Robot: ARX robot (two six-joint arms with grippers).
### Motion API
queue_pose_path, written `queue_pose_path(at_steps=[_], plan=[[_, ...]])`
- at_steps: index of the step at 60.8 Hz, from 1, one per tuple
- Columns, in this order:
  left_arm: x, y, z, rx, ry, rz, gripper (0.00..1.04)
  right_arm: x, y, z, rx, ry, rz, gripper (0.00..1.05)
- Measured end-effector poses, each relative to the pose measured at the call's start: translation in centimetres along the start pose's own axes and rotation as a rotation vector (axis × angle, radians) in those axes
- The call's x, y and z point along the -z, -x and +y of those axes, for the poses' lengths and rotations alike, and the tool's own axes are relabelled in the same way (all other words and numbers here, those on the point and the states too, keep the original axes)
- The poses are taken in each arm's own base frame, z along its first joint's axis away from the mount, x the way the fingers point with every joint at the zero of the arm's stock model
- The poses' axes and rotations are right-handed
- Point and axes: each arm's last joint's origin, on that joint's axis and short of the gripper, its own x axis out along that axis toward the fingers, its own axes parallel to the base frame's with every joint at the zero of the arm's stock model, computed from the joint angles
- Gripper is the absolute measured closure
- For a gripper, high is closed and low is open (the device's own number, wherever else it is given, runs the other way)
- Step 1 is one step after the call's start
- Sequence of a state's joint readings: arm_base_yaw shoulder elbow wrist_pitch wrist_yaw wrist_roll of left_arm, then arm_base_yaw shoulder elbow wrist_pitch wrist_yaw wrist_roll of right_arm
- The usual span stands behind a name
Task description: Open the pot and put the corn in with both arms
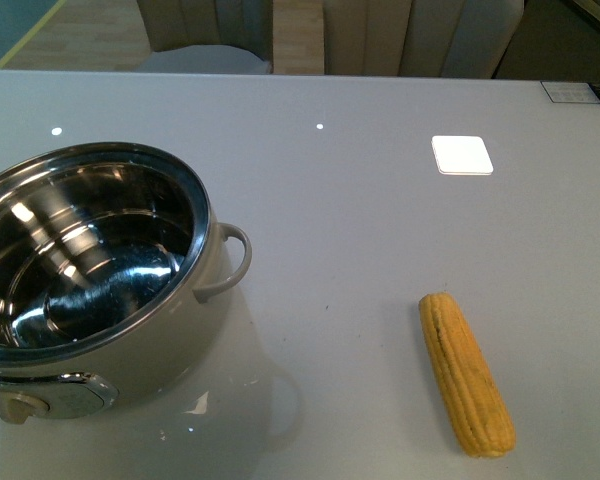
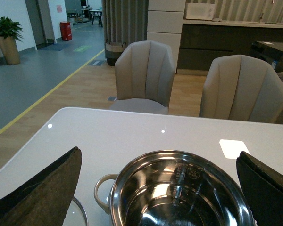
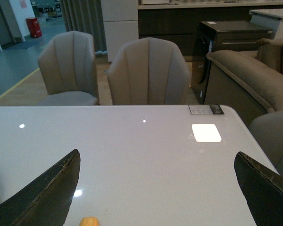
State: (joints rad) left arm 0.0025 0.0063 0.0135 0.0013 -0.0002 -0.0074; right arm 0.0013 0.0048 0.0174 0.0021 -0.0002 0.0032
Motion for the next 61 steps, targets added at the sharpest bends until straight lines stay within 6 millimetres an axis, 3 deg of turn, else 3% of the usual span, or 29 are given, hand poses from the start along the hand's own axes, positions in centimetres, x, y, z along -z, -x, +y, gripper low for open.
queue_pose_path(at_steps=[9,11,18,23,36,61], plan=[[0.0,0.0,0.0,0.000,0.000,0.000,0.07,0.0,0.0,0.0,-0.001,0.000,0.000,0.09],[0.0,0.0,0.0,0.000,0.000,0.000,0.07,0.1,-0.1,0.0,-0.034,-0.017,0.078,0.09],[0.0,0.0,0.0,0.001,0.000,0.000,0.07,0.6,-0.7,0.6,-0.111,-0.114,0.656,0.09],[0.0,0.0,0.0,0.000,0.000,0.000,0.07,2.0,-1.7,1.1,-0.122,-0.108,0.810,0.09],[0.0,0.0,0.0,0.000,0.000,0.000,0.07,4.0,-4.6,2.9,-0.168,-0.033,0.877,0.09],[0.0,0.0,0.0,0.000,0.000,0.000,0.07,10.4,-9.8,7.5,-0.297,0.166,0.960,0.09]])
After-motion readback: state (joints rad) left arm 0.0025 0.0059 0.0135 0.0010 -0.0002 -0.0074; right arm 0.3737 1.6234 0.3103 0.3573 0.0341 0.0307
